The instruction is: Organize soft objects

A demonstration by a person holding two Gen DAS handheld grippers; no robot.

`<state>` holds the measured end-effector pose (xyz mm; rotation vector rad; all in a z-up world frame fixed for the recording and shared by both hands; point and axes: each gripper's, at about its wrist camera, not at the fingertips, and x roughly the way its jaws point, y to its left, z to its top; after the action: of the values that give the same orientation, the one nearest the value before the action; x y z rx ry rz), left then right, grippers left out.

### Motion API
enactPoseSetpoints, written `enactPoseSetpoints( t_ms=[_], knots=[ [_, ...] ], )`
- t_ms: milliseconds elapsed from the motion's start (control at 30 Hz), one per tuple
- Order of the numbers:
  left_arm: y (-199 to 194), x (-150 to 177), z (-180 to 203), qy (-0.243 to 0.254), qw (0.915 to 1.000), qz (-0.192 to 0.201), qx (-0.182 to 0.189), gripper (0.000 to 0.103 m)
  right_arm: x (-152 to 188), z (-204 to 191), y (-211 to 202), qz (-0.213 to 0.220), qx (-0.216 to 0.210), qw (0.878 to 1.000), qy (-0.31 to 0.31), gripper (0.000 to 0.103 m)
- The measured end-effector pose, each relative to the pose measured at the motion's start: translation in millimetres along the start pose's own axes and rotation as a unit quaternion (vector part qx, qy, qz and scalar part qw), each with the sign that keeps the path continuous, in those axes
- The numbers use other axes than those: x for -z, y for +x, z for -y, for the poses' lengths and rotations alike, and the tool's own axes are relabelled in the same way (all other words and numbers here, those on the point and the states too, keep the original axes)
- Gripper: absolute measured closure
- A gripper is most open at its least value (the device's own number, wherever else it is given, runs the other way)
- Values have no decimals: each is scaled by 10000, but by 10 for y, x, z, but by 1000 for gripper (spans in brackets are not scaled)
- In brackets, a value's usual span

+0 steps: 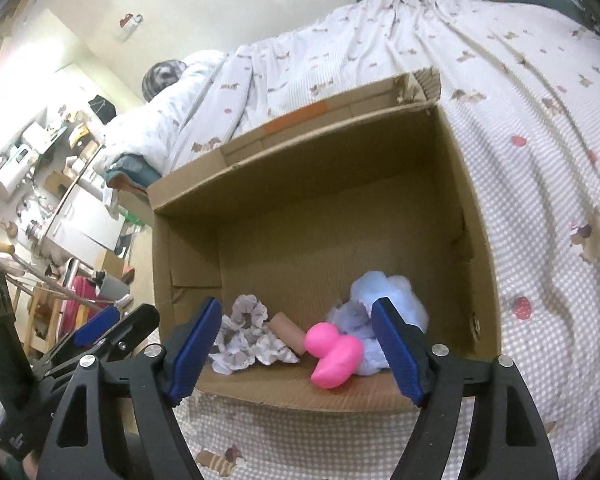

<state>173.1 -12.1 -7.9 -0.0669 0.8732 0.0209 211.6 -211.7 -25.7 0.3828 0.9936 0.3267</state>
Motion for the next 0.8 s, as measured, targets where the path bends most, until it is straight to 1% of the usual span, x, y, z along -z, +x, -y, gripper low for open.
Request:
enactPoseSetpoints(
  t_ms=[33, 67, 133, 200, 333, 400, 467, 567, 800],
  knots=[
    [-33, 3, -16, -14, 10000, 22, 6, 10, 11, -8, -38, 56, 42, 10000, -16, 12],
    [-74, 4, -33, -16, 10000, 52, 13, 7, 22, -17, -64, 109, 64, 9999, -25, 4],
    [-156, 0, -41, 47, 9999, 113, 12, 7, 53, -51, -161, 259, 32, 9996, -89, 0],
    [-248, -3, -60, 95, 9997, 212, -1, 7, 88, -102, -252, 373, 36, 9990, -246, 0],
    [-435, 52, -99, 129, 9991, 399, 5, 6, 166, -224, -465, 681, 266, 9953, -639, 0],
    [-550, 108, -113, 166, 9985, 517, -2, 5, 221, -250, -566, 819, 359, 9931, -759, 0],
    [-648, 172, -120, 239, 9979, 609, -13, 1, 284, -244, -640, 868, 456, 9921, -788, 0],
    [-766, 262, -124, 357, 9971, 675, -28, 1, 371, -240, -708, 919, 648, 9900, -847, 0],
    [-994, 472, -124, 487, 9958, 776, 90, 1, 552, -221, -788, 898, 805, 9882, -939, 0]
  ],
)
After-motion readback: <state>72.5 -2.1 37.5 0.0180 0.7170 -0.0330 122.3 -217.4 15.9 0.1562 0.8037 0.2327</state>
